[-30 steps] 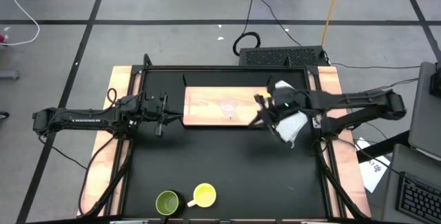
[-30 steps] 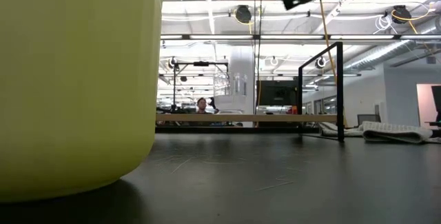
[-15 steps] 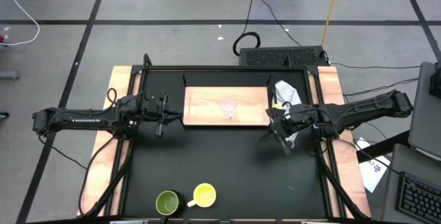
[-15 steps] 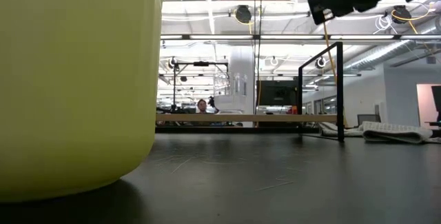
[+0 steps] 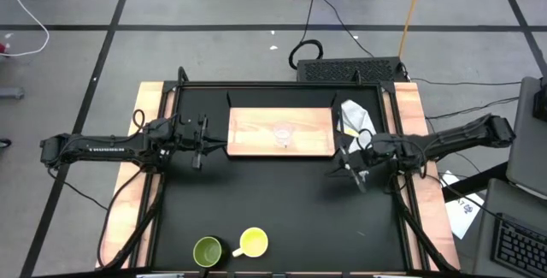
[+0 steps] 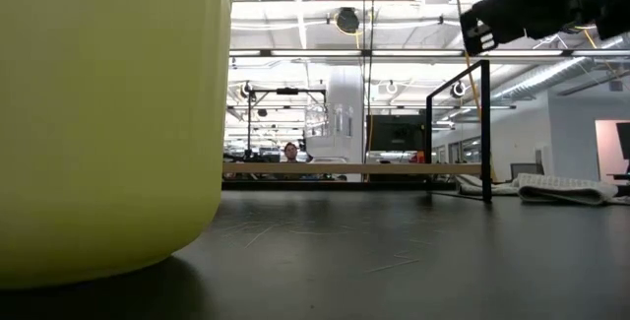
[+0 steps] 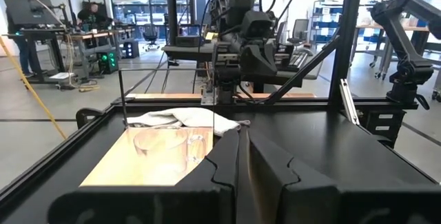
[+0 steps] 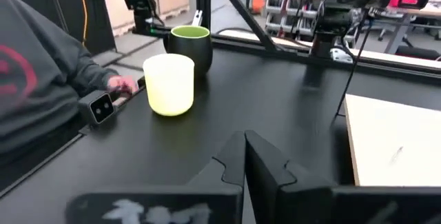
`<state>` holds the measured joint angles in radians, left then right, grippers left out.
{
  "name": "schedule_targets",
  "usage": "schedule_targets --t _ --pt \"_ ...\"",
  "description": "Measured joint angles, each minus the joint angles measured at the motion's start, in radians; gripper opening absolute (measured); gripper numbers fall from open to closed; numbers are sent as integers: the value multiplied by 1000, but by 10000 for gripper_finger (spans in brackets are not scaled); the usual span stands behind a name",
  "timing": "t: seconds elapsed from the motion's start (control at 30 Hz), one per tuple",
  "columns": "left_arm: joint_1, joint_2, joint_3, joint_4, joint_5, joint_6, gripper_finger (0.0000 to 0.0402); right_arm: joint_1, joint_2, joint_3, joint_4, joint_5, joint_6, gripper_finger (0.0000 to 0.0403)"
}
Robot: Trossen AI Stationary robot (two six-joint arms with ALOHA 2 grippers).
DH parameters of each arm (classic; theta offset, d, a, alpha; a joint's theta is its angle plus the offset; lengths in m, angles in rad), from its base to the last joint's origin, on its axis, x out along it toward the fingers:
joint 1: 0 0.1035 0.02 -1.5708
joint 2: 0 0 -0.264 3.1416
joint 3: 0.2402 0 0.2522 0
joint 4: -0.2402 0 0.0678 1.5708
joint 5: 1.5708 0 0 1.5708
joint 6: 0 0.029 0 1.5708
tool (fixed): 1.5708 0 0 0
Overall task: Stack small to large cups/mugs on shelf
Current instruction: Put the transparent mug on the shelf
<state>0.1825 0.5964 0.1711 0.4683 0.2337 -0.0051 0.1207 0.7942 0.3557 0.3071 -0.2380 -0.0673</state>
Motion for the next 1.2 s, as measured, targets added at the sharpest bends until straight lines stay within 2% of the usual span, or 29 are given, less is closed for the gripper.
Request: schedule_targets --t 0.3,0.67,1.2 --pt "0 0 0 0 0 0 33 0 -2 -175 224 -3 5 0" --pt "0 0 0 0 0 0 33 0 -2 -290 404 -2 -24 0" --pt "0 0 0 19 -10 -21 33 0 -1 -308 361 -2 29 0"
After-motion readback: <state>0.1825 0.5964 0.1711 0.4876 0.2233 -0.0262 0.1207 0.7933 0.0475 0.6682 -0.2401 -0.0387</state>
